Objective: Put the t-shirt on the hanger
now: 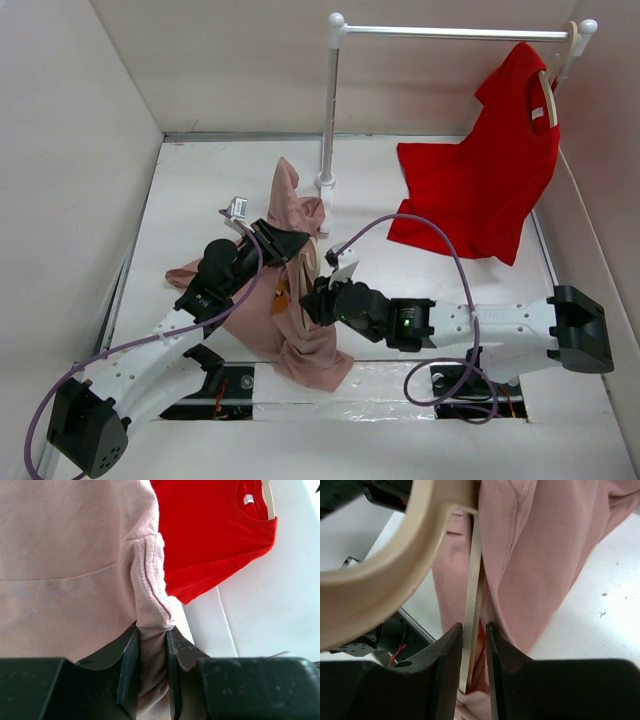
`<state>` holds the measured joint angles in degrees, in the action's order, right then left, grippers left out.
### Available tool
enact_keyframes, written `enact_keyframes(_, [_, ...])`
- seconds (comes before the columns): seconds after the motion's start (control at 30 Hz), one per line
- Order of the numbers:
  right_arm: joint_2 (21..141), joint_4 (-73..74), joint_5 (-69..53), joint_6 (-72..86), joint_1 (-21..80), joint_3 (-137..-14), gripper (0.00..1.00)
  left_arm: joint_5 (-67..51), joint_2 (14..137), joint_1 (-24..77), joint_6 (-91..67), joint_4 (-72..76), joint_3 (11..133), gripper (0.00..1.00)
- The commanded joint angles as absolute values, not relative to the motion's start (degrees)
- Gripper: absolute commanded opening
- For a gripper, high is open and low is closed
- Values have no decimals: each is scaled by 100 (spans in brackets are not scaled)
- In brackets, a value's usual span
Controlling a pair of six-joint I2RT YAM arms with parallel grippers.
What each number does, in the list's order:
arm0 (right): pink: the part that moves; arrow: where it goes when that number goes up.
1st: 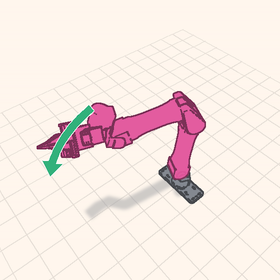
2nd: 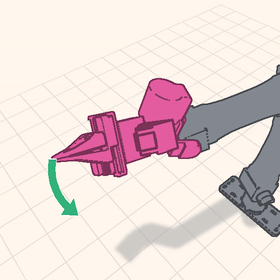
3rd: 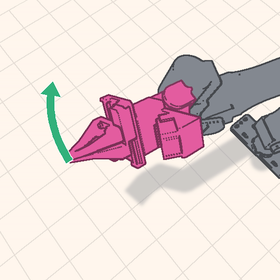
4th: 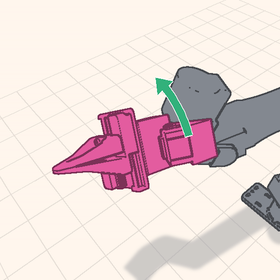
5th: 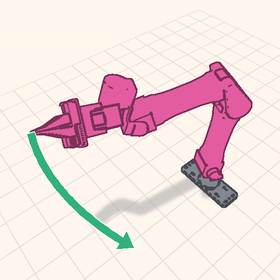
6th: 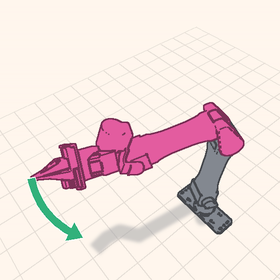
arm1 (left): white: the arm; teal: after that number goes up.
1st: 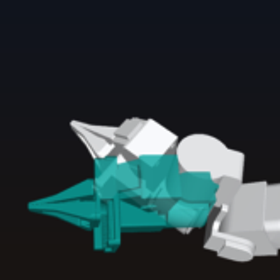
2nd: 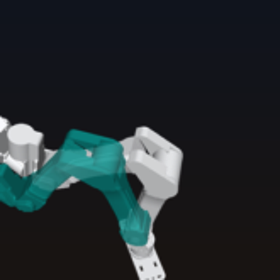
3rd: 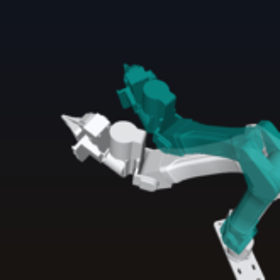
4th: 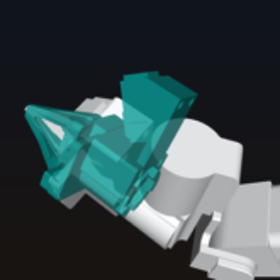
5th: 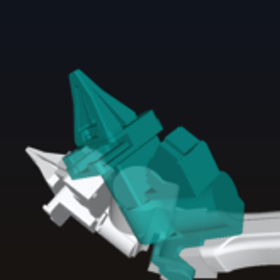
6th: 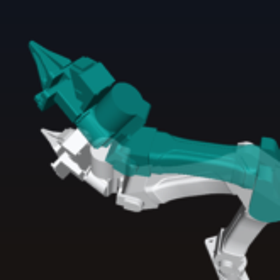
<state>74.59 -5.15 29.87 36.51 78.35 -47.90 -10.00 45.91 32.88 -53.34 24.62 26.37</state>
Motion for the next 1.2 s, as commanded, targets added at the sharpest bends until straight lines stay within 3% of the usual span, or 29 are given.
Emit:
enact_keyframes(0.0, [7620,-879,2891,3796,7805,-4921,31,-1134,4500,3270,-5388,2988,2786,0])
enact_keyframes(0.13, [7708,-818,3076,3814,7805,-4948,31,-1143,4430,3270,-5370,2926,2795,0])
enact_keyframes(0.17, [7708,-756,3154,3849,7805,-4957,27,-1108,4421,3270,-5379,2953,2778,0])
enact_keyframes(0.23, [7638,-712,3287,3937,7805,-4905,5,-1029,4412,3270,-5309,2718,2873,0])
enact_keyframes(0.37, [7401,-730,3331,3981,7805,-4729,0,-661,4342,3270,-5116,2558,2918,0])
enact_keyframes(0.47, [7120,-615,3401,4061,7805,-4571,0,-240,4403,3270,-4747,2051,3224,14])
enact_keyframes(0.57, [6857,-519,3401,4034,7805,-4456,0,234,4360,3270,-4483,1872,3445,37])
enact_keyframes(0.6, [6795,-458,3427,4069,7805,-4447,0,342,4333,3270,-4422,1863,3541,49])
enact_keyframes(0.8, [6338,-370,3331,3973,7805,-4184,0,1379,4491,3270,-4008,1511,3990,69])
enact_keyframes(1.1, [5678,-176,2840,3946,7805,-3947,0,1161,5825,2540,-3964,1819,4824,69])
enact_keyframes(1.17, [5520,-360,2795,3911,7805,-3780,0,1160,5897,2540,-3981,2063,4808,60])
